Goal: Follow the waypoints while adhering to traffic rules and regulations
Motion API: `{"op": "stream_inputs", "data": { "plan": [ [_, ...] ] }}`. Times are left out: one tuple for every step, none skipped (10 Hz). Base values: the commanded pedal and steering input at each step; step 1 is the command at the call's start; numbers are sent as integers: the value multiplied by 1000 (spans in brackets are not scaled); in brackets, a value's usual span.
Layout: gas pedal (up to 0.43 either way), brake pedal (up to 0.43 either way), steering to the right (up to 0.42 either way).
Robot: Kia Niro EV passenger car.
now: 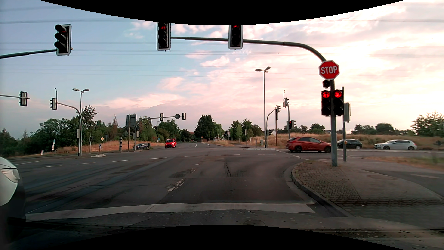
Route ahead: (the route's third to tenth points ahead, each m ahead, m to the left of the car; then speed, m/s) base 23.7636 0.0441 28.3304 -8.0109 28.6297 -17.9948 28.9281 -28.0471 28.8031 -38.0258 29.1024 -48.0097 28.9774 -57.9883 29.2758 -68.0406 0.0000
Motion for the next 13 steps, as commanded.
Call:
{"op": "stream_inputs", "data": {
  "plan": [
    [0, 280, 1],
    [0, 280, 1],
    [0, 280, 1],
    [0, 280, 1],
    [0, 280, 1],
    [0, 287, 1],
    [0, 287, 1],
    [0, 287, 1],
    [0, 280, 1],
    [0, 280, 1],
    [0, 287, 1],
    [0, 287, 1],
    [0, 287, 1]
  ]
}}
